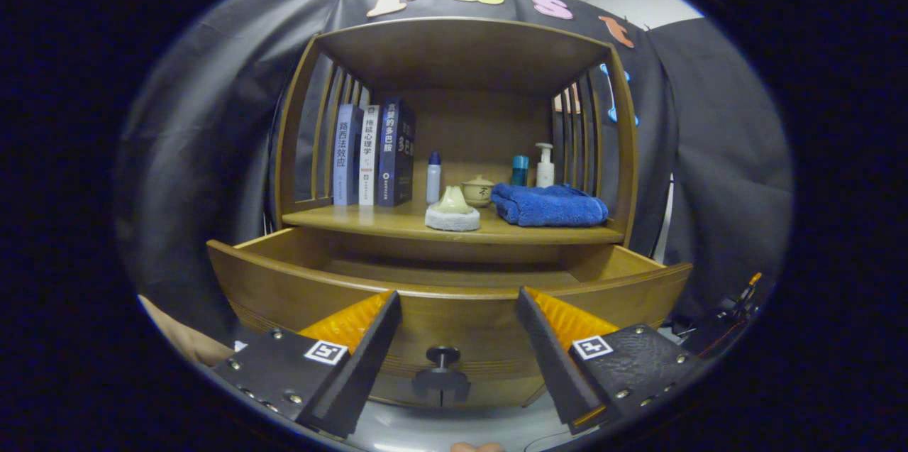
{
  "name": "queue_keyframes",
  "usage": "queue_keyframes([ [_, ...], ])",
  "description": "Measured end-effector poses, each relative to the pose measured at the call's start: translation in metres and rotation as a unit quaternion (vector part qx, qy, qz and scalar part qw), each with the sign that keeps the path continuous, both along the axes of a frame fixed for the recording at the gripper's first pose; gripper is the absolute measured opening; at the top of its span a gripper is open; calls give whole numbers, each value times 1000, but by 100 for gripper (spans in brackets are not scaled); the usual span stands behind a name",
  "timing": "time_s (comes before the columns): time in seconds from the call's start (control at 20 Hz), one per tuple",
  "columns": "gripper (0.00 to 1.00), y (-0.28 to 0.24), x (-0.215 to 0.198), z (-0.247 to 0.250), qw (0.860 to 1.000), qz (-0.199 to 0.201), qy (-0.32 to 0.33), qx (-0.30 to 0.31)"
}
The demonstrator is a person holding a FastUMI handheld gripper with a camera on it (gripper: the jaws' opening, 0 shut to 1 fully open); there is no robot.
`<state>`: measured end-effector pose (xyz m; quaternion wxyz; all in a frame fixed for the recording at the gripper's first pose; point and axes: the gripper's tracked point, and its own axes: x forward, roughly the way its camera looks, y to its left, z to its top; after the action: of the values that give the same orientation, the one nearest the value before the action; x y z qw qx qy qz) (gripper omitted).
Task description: Pull open the drawer, take out the items inside it, and place them on the countertop above the cabinet.
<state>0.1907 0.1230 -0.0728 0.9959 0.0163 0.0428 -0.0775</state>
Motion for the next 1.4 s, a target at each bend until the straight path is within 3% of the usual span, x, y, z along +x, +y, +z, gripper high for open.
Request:
queue_keyframes([
  [1.4,99,-14,123,-3,1000,-10,-27,-2],
])
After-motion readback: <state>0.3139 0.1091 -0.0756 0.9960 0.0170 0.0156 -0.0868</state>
